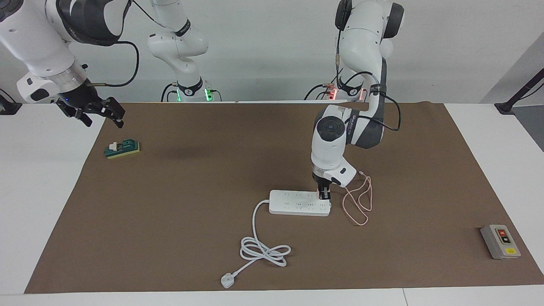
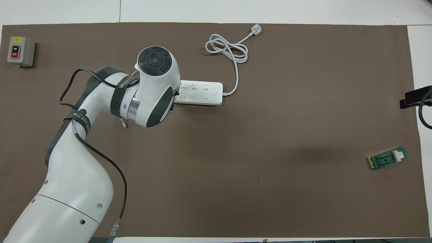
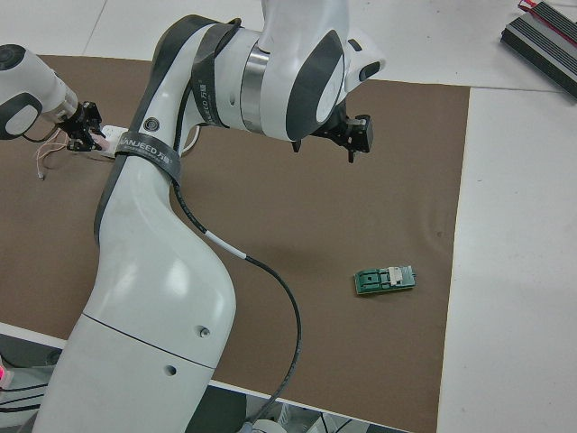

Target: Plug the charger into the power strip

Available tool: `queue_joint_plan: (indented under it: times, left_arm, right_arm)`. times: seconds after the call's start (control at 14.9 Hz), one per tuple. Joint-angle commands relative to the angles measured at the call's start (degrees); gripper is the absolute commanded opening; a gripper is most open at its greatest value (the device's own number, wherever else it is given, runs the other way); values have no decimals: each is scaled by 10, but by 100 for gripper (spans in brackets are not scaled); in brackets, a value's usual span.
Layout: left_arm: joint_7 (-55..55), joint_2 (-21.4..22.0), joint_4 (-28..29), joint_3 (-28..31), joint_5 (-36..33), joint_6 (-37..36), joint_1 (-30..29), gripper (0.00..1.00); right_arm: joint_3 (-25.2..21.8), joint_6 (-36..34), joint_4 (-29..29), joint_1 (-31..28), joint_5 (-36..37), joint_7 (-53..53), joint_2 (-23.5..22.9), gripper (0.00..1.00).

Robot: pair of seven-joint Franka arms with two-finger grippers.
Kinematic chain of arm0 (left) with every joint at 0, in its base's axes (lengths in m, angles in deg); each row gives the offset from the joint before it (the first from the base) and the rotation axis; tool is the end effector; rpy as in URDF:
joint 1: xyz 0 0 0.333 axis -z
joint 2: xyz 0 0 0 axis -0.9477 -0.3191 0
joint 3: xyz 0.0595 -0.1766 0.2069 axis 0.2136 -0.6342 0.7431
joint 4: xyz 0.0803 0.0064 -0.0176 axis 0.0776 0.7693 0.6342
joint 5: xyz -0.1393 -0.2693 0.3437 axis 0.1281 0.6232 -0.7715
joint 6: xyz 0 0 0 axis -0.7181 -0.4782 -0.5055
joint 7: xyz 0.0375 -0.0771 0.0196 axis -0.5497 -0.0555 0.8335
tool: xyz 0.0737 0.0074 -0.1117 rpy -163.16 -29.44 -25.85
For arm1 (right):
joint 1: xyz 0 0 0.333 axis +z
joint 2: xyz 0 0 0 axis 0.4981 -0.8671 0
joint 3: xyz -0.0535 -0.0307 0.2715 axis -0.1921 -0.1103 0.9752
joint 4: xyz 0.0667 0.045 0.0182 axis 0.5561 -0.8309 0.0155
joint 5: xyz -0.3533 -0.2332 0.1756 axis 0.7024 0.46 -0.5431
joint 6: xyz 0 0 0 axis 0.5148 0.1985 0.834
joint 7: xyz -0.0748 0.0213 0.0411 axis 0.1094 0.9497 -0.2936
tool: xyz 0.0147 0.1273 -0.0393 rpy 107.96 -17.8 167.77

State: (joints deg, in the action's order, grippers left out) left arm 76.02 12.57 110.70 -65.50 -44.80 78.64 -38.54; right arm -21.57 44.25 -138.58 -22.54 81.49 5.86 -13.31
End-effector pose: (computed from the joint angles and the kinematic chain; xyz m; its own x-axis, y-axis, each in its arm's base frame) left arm 0.6475 -0.3310 0.2459 0.0700 0.9938 0.0859 0.9966 -0.0734 0.0374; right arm 0.6128 -0.1081 0.5175 0.9943 -0.0957 -0.0477 -0.0965 -0.9952 -0.0151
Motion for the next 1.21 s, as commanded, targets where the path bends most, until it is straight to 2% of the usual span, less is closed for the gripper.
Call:
queue_joint_plan:
  times: [0.0,0.2,0.27,0.34,0.47,0.54,1.14]
  left_arm:
    - [-6,-41,-26,8,4,47,-3,0]
    - [-6,-41,-27,8,5,46,-3,0]
    - [-4,-41,-27,8,6,46,-3,32]
    - [-2,-41,-27,8,6,46,-2,59]
    - [-2,-38,-27,8,6,46,-3,96]
    - [-2,-36,-27,8,6,46,-3,100]
    - [-8,-3,-27,8,5,4,-15,100]
  right_arm:
    - [3,-10,-4,-3,-3,7,8,100]
    - [3,-10,-4,-3,-3,7,8,100]
    - [3,-10,-4,-3,-3,7,8,100]
    - [3,-10,-4,-3,-3,7,8,100]
    - [3,-10,-4,-3,-3,7,8,100]
    - [3,-10,-4,-3,-3,7,8,100]
    - [3,-10,-4,-3,-3,7,8,100]
